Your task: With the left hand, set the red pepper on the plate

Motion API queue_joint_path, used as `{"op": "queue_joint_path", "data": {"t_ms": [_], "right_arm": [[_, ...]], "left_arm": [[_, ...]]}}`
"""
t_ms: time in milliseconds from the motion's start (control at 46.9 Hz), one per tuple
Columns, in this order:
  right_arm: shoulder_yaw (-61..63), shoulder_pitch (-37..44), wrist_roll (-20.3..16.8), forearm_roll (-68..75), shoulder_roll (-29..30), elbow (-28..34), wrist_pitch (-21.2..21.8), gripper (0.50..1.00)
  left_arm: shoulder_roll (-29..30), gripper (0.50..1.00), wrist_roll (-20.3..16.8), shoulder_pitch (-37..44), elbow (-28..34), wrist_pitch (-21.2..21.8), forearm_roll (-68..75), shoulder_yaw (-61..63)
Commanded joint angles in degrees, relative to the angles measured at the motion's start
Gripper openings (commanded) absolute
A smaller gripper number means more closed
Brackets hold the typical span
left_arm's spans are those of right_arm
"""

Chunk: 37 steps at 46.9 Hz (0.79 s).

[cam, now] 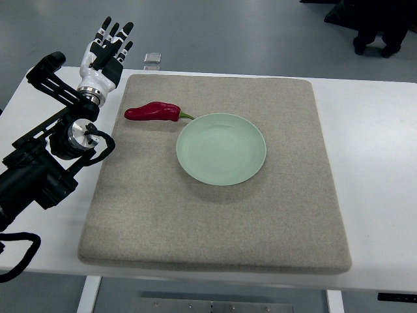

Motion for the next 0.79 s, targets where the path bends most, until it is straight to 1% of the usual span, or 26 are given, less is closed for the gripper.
{"op": "queue_joint_path", "data": {"t_ms": [0, 192, 598, 683, 768], "right_arm": [[0.0, -0.08, 0.0, 0.0, 0.0, 0.0, 0.0, 0.932], [0.0, 0.01, 0.0, 0.0, 0.0, 0.01, 0.0, 0.932], [0.0, 0.0, 0.0, 0.0, 0.0, -0.08, 0.0, 0.932], [0.0, 0.0, 0.0, 0.0, 0.0, 0.01, 0.0, 0.932], [0.0, 0.01, 0.0, 0.0, 0.0, 0.01, 0.0, 0.932]], "left_arm": [[0.02, 1.0, 0.0, 0.01, 0.33, -0.2, 0.0, 0.02], [0.02, 1.0, 0.0, -0.17, 1.64, -0.2, 0.0, 0.2], [0.11, 1.0, 0.09, -0.69, 1.73, 0.51, 0.35, 0.2], [0.11, 0.99, 0.0, -0.87, 1.73, 0.51, 2.45, 0.2], [0.11, 0.981, 0.0, -0.96, 1.73, 0.77, 8.07, 0.2]]}}
